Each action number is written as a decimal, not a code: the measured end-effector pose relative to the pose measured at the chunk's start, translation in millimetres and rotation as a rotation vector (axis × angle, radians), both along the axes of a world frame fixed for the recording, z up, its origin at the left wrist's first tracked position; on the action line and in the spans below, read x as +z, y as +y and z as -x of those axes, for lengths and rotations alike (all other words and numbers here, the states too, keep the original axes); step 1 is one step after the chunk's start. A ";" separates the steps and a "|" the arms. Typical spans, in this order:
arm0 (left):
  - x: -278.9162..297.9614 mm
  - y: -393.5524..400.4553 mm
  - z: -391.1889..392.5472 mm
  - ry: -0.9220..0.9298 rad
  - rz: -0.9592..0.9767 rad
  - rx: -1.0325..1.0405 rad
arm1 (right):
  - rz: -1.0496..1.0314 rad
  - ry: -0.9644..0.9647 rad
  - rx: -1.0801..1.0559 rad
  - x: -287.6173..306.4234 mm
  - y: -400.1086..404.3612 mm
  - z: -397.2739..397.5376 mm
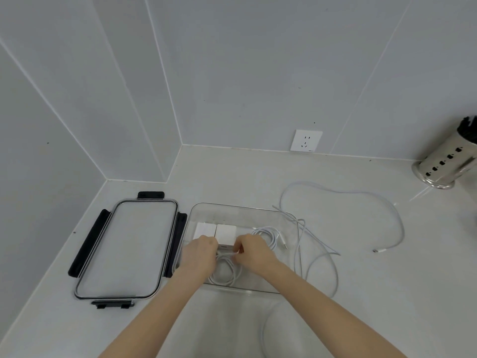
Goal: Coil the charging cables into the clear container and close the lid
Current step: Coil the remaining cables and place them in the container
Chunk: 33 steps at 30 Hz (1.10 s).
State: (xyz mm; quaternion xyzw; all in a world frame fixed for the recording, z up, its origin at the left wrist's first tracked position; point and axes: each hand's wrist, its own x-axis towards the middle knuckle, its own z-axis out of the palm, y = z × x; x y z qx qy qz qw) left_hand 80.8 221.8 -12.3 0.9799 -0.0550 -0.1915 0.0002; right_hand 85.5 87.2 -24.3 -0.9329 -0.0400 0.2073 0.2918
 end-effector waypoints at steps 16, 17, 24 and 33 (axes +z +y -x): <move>55.3 -117.1 8.5 0.030 0.715 -0.003 | -0.290 -0.191 -0.524 84.0 -163.4 21.4; 52.9 -121.3 10.1 0.029 0.692 -0.007 | -0.221 -0.150 -0.525 72.2 -169.0 25.6; 42.8 -124.5 15.2 0.017 0.849 -0.001 | -0.121 0.123 -0.518 17.5 -167.7 51.0; 76.1 -122.0 -3.4 -0.120 1.098 0.023 | -0.316 -0.043 -0.723 10.1 -157.8 49.8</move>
